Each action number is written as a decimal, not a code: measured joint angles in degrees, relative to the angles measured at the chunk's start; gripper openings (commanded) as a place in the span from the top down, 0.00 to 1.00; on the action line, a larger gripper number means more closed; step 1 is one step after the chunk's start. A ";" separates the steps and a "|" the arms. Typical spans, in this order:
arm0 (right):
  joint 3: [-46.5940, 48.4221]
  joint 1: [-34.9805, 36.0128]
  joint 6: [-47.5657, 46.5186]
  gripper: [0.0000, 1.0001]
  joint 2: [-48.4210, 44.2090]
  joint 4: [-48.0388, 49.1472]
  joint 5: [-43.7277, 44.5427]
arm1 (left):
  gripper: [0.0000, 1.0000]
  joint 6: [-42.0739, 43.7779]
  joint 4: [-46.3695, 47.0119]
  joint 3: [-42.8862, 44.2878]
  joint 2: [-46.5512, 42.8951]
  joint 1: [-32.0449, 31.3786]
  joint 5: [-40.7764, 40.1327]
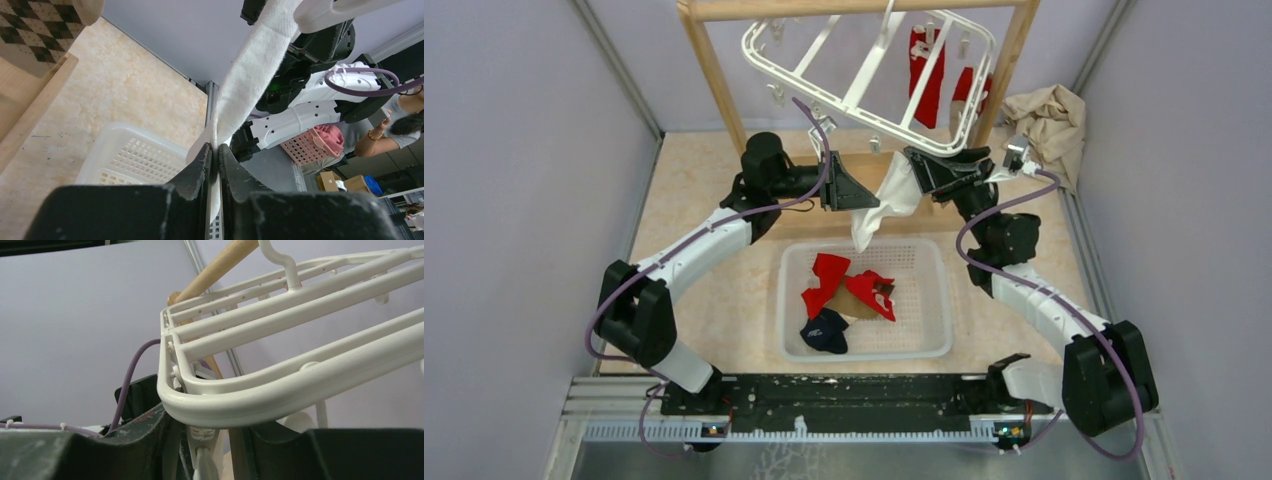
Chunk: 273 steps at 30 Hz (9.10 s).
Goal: Remove the socks clipped to the hanger
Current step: Remove the sock from the hanger, then place the sock in the bin, then adjust the hanger on the clothesline.
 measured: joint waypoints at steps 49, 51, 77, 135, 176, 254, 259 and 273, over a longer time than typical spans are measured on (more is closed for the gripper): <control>0.00 0.26 0.52 1.00 0.33 -1.22 0.70 | 0.83 5.75 -16.83 -20.70 -19.74 -0.68 -5.60; 0.00 0.26 0.52 1.00 0.00 -1.38 0.68 | 0.80 5.90 -18.05 -22.21 -19.74 -0.92 -6.60; -0.79 0.26 0.98 0.60 -2.73 -6.14 -1.25 | 0.45 12.66 -29.27 -25.07 -17.84 -2.86 -21.57; -8.50 -23.69 -12.61 0.46 2.62 -24.04 7.63 | 0.01 13.53 -32.11 -20.24 -21.77 -3.87 -19.67; -7.02 -22.12 -6.47 0.46 4.33 -8.48 -5.53 | 0.01 14.29 -32.54 -15.93 -18.80 -4.59 -19.15; 15.17 -14.51 -18.56 0.85 -14.69 -38.21 -7.80 | 0.01 13.62 -34.45 -15.74 -21.90 -11.54 -23.63; 15.17 -11.06 -19.41 0.86 -15.47 -39.52 -7.82 | 0.01 13.60 -34.62 -15.74 -22.73 -11.58 -23.93; 17.90 5.79 -28.63 0.87 -13.64 -44.78 -1.77 | 0.01 13.60 -34.69 -15.74 -23.89 -11.80 -24.55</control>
